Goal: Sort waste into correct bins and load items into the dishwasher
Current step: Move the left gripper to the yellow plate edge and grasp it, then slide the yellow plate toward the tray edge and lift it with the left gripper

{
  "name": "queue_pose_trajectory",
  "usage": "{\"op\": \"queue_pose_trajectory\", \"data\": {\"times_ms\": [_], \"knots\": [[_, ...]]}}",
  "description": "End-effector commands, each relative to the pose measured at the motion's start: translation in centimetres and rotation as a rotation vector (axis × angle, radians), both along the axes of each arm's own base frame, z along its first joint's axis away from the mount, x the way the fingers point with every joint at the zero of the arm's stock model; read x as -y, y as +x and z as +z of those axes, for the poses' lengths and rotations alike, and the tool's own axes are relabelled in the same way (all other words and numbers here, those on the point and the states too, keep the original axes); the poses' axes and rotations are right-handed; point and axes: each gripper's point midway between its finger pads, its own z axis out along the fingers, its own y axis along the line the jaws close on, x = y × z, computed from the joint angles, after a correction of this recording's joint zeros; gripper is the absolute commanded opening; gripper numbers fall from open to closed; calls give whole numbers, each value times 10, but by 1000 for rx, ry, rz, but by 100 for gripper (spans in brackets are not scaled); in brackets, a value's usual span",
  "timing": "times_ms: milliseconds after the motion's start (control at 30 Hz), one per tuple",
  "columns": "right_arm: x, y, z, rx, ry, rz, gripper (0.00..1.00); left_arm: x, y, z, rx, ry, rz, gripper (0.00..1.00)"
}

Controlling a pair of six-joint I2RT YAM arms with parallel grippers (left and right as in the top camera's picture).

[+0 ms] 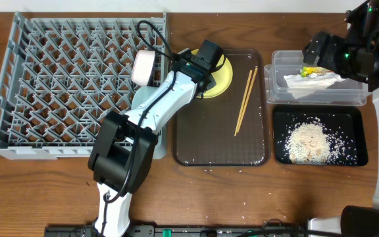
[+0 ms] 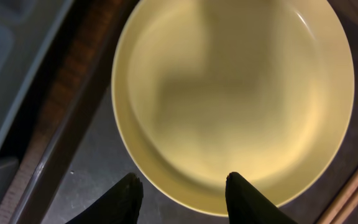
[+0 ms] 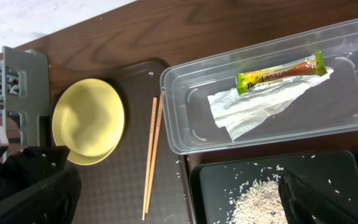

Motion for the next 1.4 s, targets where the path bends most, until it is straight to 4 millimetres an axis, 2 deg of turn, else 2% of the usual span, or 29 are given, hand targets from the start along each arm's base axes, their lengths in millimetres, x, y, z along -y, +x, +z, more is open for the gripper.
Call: {"op": "queue_pose_trajectory", "data": {"times_ms": [0,167,400,633,700,867,933,1100,1233,1333,1367], "knots": [[3,1,3,8,1,-16,99,-14,-5,-21,-28,25,108,45],[3,1,3,8,1,-16,99,-20,-8,-31,-30,26,159,46],[3,1,3,8,1,-16,99,-16,-2,-47,-26,23,158,46],[3,1,3,8,1,-16,99,-17,-5,-67,-55,42,157,44],[3,1,3,7,1,-16,99,-17,-5,-67,-57,43,157,38],[3,1,3,8,1,-16,99,-13,-9,-69,-80,30,136,12],[3,1,3,8,1,-16,99,-8,-15,-71,-111,17,100,8],[3,1,3,8,1,-16,99,-4,-31,-76,-190,33,-24,8],[3,1,3,8,1,-16,99,-6,-37,-77,-207,82,-106,9],[3,1,3,8,1,-16,99,-4,-31,-75,-178,85,-126,17],[3,1,3,8,1,-16,99,-1,-26,-73,-159,89,-161,24]]}}
